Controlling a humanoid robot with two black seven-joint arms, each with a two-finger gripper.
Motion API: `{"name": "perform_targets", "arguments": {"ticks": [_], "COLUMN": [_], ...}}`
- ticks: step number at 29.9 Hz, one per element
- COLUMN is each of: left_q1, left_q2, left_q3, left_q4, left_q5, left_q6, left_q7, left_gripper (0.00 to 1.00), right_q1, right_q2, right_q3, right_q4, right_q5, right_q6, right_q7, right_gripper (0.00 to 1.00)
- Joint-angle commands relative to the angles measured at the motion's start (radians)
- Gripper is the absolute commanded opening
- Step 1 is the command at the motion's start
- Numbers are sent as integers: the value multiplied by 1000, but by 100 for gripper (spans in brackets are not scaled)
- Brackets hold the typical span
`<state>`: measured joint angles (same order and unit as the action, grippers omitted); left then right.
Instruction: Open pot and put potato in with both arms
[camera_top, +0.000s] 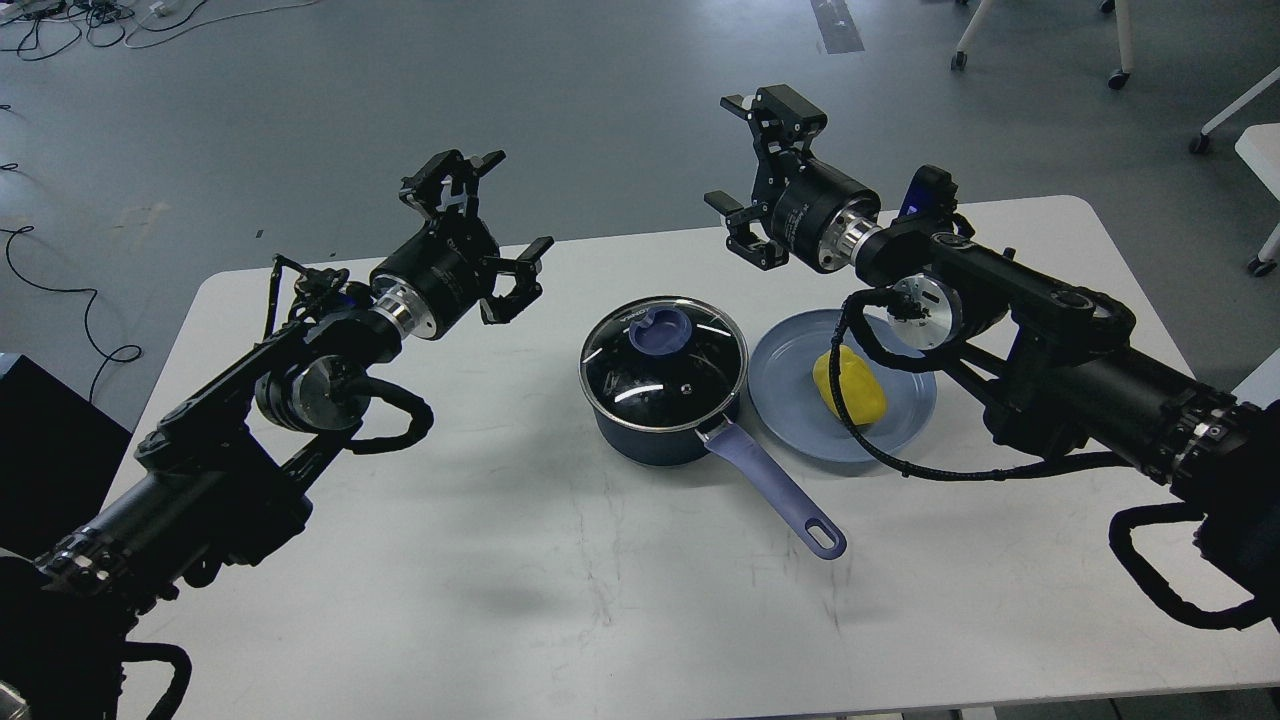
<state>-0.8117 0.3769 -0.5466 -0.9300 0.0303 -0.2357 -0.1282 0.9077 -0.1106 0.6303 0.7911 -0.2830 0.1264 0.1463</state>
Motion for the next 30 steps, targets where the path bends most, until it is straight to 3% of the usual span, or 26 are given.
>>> {"name": "perform_targets", "arguments": {"ticks": [1, 5, 10, 30], "left_q1": [6, 6, 5, -1], "left_q2": [30, 31, 31, 13], "left_q3": [2, -1, -10, -35], "left_q4": [0, 10, 11, 13], "left_q5": [0, 4, -7, -6], "left_q6": [-17, -7, -10, -17], "left_q7": [-1, -13, -65, -59], "left_gripper": [99, 99, 99, 98], "right_q1": [-4, -10, -13, -10], "right_q2": [-9, -9, -3, -4], "right_q3": [32, 45, 39, 26], "right_q4": [2, -1, -4, 25], "right_q5": [1, -1, -2, -2], "right_q6": [27, 27, 27, -34], "right_q7": [3, 4, 4, 24], "right_gripper": [100, 100, 100, 100]}}
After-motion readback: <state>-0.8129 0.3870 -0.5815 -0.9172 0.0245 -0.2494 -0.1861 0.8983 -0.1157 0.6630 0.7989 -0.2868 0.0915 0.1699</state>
